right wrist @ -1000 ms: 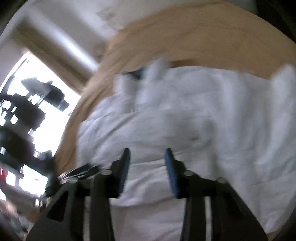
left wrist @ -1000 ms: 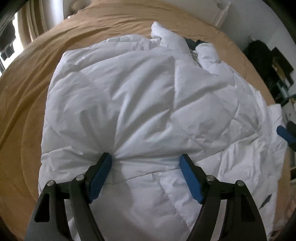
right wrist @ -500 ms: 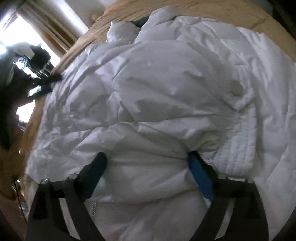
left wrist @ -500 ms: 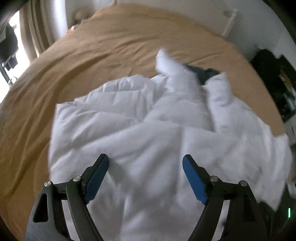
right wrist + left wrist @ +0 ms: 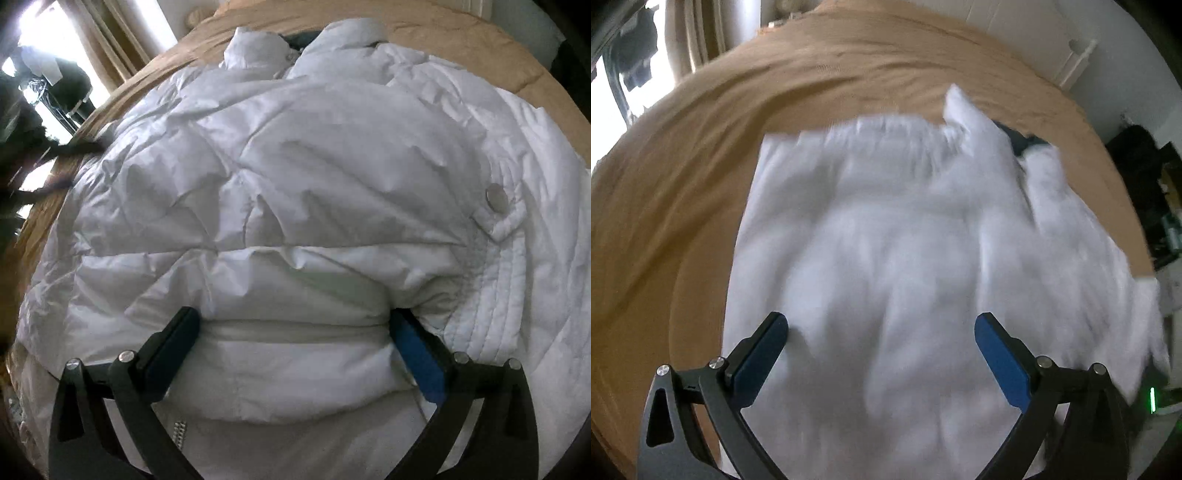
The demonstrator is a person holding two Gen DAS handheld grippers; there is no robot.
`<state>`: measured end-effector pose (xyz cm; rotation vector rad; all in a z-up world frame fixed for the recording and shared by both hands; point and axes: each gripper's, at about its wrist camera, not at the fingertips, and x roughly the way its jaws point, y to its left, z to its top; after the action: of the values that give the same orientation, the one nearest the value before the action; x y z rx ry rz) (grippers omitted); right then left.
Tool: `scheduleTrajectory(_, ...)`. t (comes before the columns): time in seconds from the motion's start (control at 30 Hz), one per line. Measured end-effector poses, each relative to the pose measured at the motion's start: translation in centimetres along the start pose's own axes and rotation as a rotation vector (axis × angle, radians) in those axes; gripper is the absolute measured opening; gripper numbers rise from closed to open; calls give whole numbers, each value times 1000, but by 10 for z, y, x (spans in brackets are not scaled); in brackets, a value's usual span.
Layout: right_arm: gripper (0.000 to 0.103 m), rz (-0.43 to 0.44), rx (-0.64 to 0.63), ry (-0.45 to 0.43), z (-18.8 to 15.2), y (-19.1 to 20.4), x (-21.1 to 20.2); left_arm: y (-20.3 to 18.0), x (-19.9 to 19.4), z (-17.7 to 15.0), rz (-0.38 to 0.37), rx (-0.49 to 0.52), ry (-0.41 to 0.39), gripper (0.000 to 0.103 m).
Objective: Fold large clothes
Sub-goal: 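Carry the sleeve across the jacket body with the left gripper and release, then grasp the other sleeve cuff with the right gripper and lift it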
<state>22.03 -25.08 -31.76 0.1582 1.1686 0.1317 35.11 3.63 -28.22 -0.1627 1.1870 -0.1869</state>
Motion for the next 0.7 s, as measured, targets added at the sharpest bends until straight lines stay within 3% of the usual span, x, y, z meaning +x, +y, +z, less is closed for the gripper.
scheduleTrajectory(0.1, 103, 8, -1, -14, -2, -7, -3, -2, -11, -42, -43, 41, 7, 102)
scheduleTrajectory(0.2, 103, 15, -45, 37, -2, -16, -10, -8, 12, -66, 41, 145, 17, 102)
scheduleTrajectory(0.3, 100, 66, -2, 22, 1, -28, -25, -12, 23, -77, 80, 187, -21, 103)
scheduleTrajectory(0.37, 98, 117, 74, -25, -6, -63, -54, -15, 28, -73, 88, 187, -13, 103)
scheduleTrajectory(0.47, 99, -17, 229, -118, -18, -137, -104, -13, 35, -68, 73, 182, -14, 103)
scheduleTrajectory(0.57, 99, -131, 398, -235, -39, -238, -158, -11, 32, -75, 68, 186, -19, 103)
scheduleTrajectory(0.67, 99, -263, 607, -299, -65, -345, -196, -9, 24, -85, 74, 189, -19, 103)
scheduleTrajectory(0.7, 99, -284, 659, -304, -68, -363, -204, -8, 24, -85, 75, 191, -19, 103)
